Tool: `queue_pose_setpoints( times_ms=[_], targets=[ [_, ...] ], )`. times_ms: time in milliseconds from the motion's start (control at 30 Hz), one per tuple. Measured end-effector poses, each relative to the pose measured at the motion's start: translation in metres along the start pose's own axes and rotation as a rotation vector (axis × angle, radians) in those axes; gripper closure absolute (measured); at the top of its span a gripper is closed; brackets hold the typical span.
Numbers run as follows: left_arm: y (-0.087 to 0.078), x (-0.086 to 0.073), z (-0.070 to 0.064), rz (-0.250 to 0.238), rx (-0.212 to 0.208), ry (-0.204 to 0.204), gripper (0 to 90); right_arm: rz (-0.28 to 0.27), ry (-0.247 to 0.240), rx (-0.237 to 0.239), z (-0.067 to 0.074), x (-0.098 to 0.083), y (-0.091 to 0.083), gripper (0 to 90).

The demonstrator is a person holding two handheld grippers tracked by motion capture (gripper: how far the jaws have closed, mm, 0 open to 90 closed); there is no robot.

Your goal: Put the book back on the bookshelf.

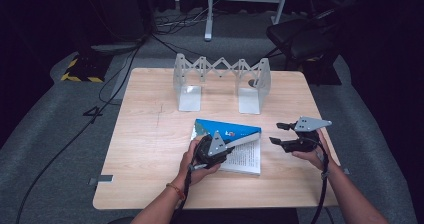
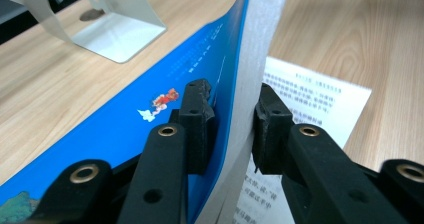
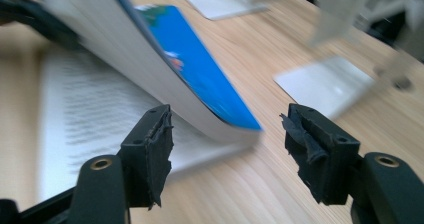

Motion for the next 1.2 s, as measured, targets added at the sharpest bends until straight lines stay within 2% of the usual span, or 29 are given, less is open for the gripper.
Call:
queue_pose_setpoints(
  times_ms=[100,200,333,500,533,633,700,867,967,1100,1133,1200],
  targets=[
    [-0.004,0.000,0.003,-0.030,-0.004,-0.016,72.8,0.070,0.032,-0.043,-0.014,-0.016,0.011,36.3],
    [-0.007,0.000,0.006,-0.057,-0.008,-0.036,73.3,0.103,0.056,-0.038,-0.018,-0.026,0.022,36.6],
    [-0.016,0.001,0.012,-0.103,-0.029,-0.066,73.5,0.155,0.014,-0.033,-0.012,-0.032,0.039,35.6],
    [-0.020,0.000,0.017,-0.141,-0.055,-0.100,73.7,0.164,0.006,0.006,-0.006,-0.036,0.053,34.5],
    [-0.021,0.000,0.018,-0.142,-0.062,-0.101,73.7,0.172,-0.006,0.002,-0.006,-0.038,0.056,34.5],
    [-0.022,0.000,0.019,-0.156,-0.072,-0.107,73.7,0.181,-0.003,0.003,-0.007,-0.040,0.060,34.1],
    [-0.025,0.000,0.021,-0.175,-0.075,-0.111,73.7,0.174,-0.005,0.004,-0.007,-0.040,0.062,33.9],
    [-0.027,0.001,0.023,-0.180,-0.090,-0.115,73.7,0.145,-0.022,0.014,-0.004,-0.037,0.067,34.5],
    [-0.032,0.002,0.026,-0.205,-0.092,-0.129,73.5,0.087,0.000,0.037,-0.002,-0.031,0.062,40.0],
    [-0.041,0.004,0.029,-0.220,-0.083,-0.130,72.9,0.002,-0.008,0.022,0.003,-0.013,0.052,46.7],
    [-0.045,0.004,0.029,-0.224,-0.081,-0.125,72.9,0.002,-0.008,0.022,0.003,-0.013,0.052,46.7],
    [-0.057,0.002,0.028,-0.232,-0.076,-0.123,72.1,-0.046,-0.005,0.032,0.008,0.001,0.047,48.5]
  ],
)
Point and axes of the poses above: each handheld gripper's, and its own axes: y roughly forward along the jaws, x roughly out of its top, z roughly to its left, the point moved 4 cm from there along y, roughly forward along the jaws, and after that the axes turned 3 degrees about y, right-handed, at the moved point
